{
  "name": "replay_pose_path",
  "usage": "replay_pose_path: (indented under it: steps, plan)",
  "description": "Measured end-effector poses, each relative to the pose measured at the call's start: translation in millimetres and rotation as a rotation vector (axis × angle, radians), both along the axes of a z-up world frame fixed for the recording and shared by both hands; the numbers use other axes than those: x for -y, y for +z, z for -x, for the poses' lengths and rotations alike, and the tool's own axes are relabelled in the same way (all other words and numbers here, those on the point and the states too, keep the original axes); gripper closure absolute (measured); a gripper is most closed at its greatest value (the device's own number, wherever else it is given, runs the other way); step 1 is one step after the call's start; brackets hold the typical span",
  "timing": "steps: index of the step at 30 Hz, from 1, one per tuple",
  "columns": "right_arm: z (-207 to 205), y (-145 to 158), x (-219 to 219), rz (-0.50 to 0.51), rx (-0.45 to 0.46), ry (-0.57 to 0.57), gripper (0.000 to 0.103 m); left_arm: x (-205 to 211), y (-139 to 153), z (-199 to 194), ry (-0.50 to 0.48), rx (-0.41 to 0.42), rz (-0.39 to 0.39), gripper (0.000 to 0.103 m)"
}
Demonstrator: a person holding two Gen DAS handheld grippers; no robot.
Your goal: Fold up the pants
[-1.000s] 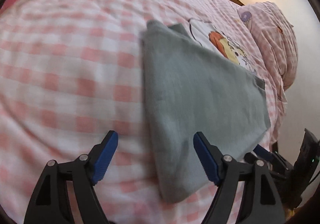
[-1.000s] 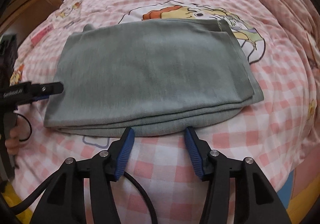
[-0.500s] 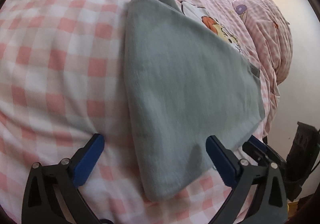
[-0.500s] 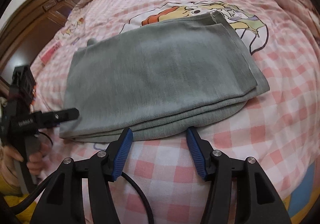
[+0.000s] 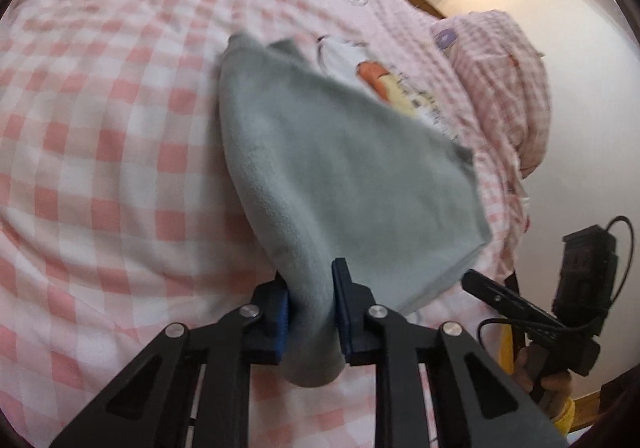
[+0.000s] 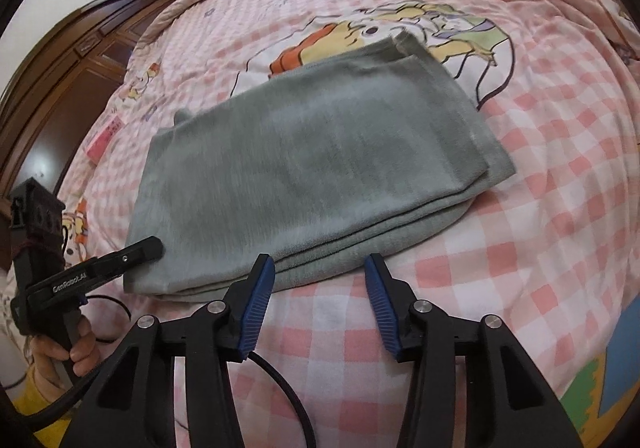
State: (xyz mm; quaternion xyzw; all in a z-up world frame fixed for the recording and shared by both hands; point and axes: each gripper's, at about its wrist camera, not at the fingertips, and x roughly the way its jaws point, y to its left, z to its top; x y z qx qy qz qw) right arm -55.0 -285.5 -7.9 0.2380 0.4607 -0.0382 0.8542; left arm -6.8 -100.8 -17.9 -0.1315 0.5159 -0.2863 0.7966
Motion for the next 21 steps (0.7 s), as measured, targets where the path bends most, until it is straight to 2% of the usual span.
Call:
replay_pose_path:
  steps: [2,3,5,8,11,12,13,14,15,18,21]
  plan:
    - [3,7,0,0.006,0.011,-0.011,0.054,1,-1,-2,0.006,-0.010,0.004,0.079]
    - [4,9,0,0.008,0.016,-0.012,0.054,2,-3,-4,0.013,-0.027,0.003,0.069]
    - [6,16,-1,0.017,0.034,-0.010,0.054,3,-13,-9,0.037,-0.081,-0.003,0.060]
    - [9,23,-4,0.044,0.053,-0.006,0.054,7,-20,-15,0.044,-0.096,-0.018,0.060]
    - [11,24,-3,0.047,0.059,-0.011,0.054,6,-24,-18,0.056,-0.108,0.001,0.060]
    - [11,24,-1,0.041,0.058,-0.017,0.054,5,-25,-17,0.056,-0.111,0.010,0.061]
    - [12,24,0,0.036,0.058,-0.022,0.054,3,-25,-18,0.057,-0.115,0.023,0.066]
    - [13,24,1,0.035,0.058,-0.027,0.054,1,-24,-18,0.052,-0.115,0.044,0.079]
    - [14,25,2,0.034,0.061,-0.032,0.054,-2,-22,-18,0.046,-0.113,0.057,0.083]
    - [18,29,7,0.040,0.075,-0.045,0.054,-9,-8,-13,0.048,-0.081,0.093,0.085]
    - [23,34,10,0.043,0.094,-0.053,0.054,-6,16,-5,0.030,-0.018,0.097,0.086]
